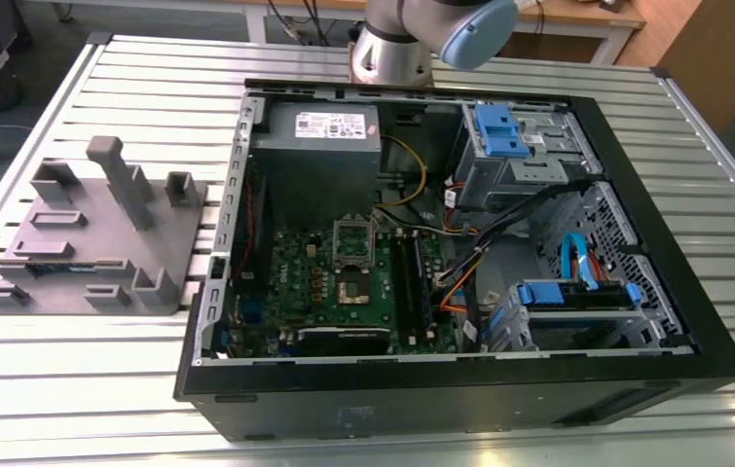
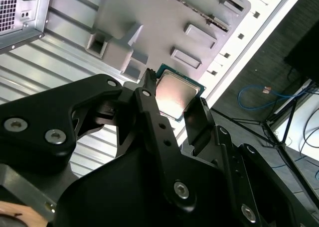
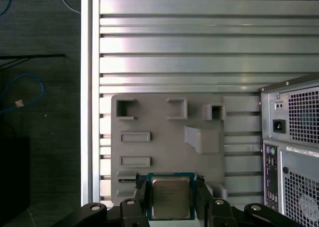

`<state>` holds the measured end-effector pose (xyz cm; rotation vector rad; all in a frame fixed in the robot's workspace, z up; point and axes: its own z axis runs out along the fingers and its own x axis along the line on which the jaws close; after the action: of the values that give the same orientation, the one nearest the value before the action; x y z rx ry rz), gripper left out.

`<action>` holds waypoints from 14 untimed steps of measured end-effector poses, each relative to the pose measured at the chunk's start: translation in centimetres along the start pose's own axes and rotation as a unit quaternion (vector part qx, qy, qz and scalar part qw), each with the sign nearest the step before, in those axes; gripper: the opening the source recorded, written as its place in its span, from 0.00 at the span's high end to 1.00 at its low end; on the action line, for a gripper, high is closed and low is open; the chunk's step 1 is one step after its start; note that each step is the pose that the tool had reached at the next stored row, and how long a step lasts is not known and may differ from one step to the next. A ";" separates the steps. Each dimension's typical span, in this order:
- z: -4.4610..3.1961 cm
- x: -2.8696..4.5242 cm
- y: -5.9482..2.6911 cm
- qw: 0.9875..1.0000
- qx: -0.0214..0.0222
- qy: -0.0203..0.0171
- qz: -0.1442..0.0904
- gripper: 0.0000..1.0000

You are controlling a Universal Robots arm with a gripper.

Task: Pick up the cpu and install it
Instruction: 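Pick up the cpu and move it towards the insertion slot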

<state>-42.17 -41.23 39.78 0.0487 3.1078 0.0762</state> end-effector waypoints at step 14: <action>0.06 -1.54 0.05 1.000 0.000 0.001 0.000 0.53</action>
<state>-40.63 -41.23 39.77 0.0487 3.1096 0.0762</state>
